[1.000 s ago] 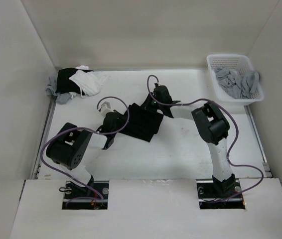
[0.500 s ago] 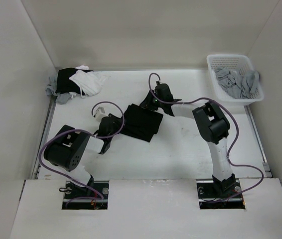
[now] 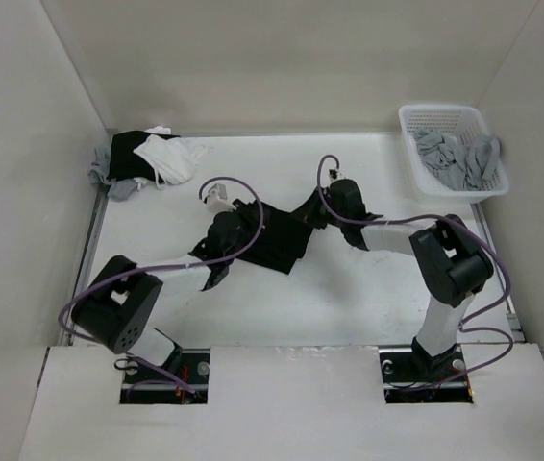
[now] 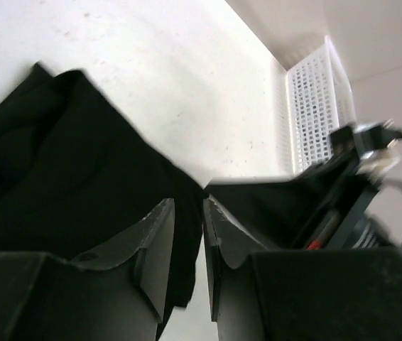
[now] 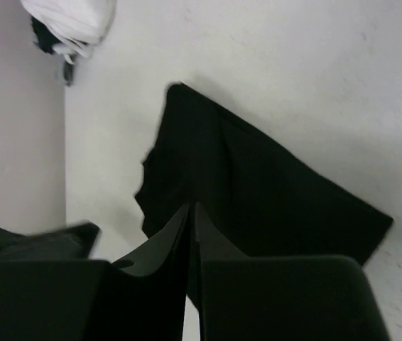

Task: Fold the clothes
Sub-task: Fold the tank top

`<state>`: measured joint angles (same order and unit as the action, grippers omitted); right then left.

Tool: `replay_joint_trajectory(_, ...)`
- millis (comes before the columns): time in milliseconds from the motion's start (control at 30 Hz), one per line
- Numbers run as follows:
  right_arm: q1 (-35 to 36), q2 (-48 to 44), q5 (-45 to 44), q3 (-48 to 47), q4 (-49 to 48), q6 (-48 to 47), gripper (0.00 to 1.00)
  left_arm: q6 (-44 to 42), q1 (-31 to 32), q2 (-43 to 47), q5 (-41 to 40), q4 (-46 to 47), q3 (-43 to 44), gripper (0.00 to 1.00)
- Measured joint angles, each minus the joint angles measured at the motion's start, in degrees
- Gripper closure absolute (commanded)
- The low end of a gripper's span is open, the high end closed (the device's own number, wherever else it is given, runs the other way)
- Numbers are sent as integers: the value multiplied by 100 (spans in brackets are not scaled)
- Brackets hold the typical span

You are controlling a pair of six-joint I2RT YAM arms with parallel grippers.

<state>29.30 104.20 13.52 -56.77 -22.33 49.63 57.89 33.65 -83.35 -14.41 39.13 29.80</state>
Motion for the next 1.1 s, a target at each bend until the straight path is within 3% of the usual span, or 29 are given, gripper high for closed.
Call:
replay_joint_trajectory(200,-9,190,94,769,-245,251,91,-190,-343,-1545,229,192,1176,78)
replay_joint_trajectory(367,-90,232,114,1091,-555,424,89,-219,-997,-2481,466,214,1329,78)
replay_joint_trajectory(500,-118,232,129,1202,-798,505,79,-212,-1355,-2535,533,341,1193,77)
replay_joint_trajectory(600,-120,229,151,1266,-942,581,66,-214,-1462,-2498,560,402,1082,75)
replay_joint_trajectory(800,-122,-474,164,1532,-824,573,50,-293,-1377,-1401,586,321,466,67)
replay_joint_trajectory(1033,-199,-2452,-105,2138,-697,179,32,-820,-752,459,584,-79,48,63)
replay_joint_trajectory(1067,-197,-2684,-223,2264,-699,83,27,-898,-699,695,570,-271,-22,61)
replay_joint_trajectory(1100,-195,-2874,-361,2402,-706,-20,9,-966,-688,918,542,-494,-96,59)
